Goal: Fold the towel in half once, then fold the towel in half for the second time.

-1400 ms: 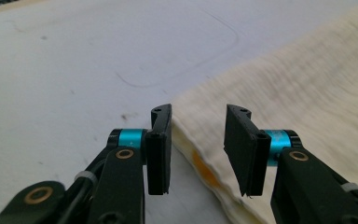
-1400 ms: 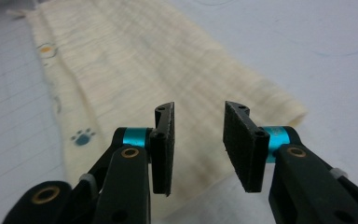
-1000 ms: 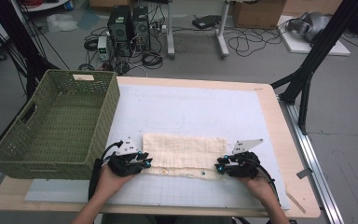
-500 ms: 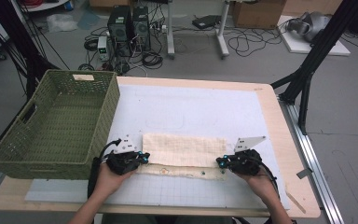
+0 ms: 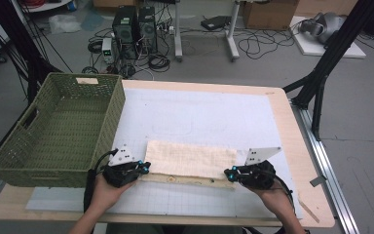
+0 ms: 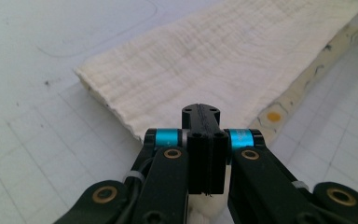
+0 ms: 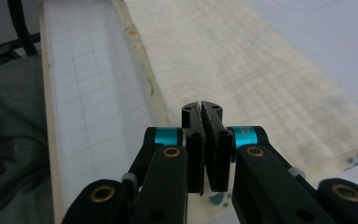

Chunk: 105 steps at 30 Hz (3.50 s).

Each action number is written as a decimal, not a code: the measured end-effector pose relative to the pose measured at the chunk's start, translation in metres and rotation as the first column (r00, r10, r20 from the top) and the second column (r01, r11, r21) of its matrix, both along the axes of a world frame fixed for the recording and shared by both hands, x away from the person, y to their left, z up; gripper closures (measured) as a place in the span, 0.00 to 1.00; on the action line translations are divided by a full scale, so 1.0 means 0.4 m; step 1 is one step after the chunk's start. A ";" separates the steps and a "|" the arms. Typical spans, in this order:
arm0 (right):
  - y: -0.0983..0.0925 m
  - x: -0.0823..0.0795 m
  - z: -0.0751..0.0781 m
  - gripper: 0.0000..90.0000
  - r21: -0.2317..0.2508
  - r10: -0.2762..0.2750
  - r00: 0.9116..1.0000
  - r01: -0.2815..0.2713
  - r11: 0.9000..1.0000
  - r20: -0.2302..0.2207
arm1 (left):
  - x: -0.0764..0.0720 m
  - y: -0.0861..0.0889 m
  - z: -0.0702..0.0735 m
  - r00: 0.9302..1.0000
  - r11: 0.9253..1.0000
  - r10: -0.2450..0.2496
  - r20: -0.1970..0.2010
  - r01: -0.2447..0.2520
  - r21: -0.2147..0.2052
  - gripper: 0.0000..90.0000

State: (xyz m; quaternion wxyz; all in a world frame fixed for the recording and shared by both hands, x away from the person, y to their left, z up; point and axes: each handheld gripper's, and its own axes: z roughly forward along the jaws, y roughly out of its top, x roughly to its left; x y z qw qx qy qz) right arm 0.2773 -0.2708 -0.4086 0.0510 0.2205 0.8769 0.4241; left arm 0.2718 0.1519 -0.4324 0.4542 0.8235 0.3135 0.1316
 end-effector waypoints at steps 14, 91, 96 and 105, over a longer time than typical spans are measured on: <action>0.003 0.016 -0.060 0.83 -0.014 -0.044 0.998 0.043 0.999 -0.052 | 0.008 -0.007 -0.032 0.999 0.997 -0.003 -0.035 0.006 0.077 0.90; -0.006 0.152 -0.030 0.71 0.074 -0.220 0.976 0.219 0.973 0.000 | 0.105 -0.056 0.029 0.986 0.988 0.143 0.084 -0.137 -0.075 0.71; 0.011 0.180 -0.060 0.77 0.028 -0.226 0.973 0.227 0.973 -0.038 | 0.156 -0.087 -0.003 0.981 0.981 0.189 0.048 -0.187 -0.047 0.82; -0.005 0.186 -0.094 0.81 -0.014 -0.253 0.965 0.253 0.967 -0.065 | 0.183 -0.084 -0.040 0.972 0.967 0.234 0.002 -0.233 0.101 0.90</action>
